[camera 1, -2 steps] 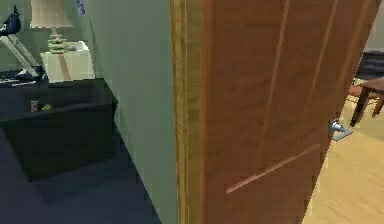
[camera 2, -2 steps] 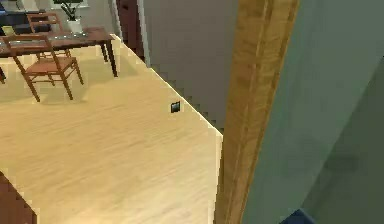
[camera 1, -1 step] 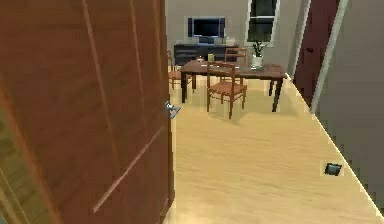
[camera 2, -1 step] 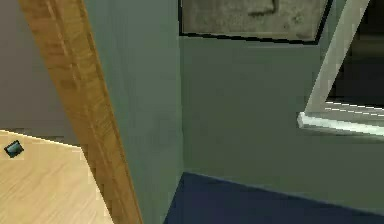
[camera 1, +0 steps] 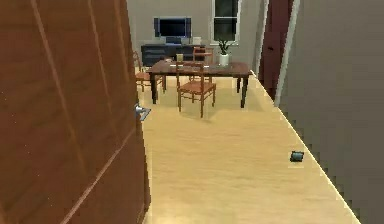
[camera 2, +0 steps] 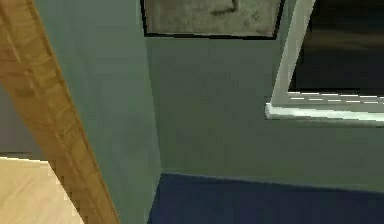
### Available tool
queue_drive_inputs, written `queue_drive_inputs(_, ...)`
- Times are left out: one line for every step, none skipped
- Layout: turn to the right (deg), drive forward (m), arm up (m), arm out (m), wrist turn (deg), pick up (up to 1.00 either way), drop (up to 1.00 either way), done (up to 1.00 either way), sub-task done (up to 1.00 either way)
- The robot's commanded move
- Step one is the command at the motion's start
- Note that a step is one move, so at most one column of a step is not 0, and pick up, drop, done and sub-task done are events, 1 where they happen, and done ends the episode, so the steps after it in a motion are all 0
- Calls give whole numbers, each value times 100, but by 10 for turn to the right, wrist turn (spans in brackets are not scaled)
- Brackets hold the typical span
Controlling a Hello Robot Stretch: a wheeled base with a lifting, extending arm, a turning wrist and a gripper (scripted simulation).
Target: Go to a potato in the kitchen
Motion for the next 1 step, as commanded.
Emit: queue_drive_inputs(0,100,0,0,0,0,0,0,0)
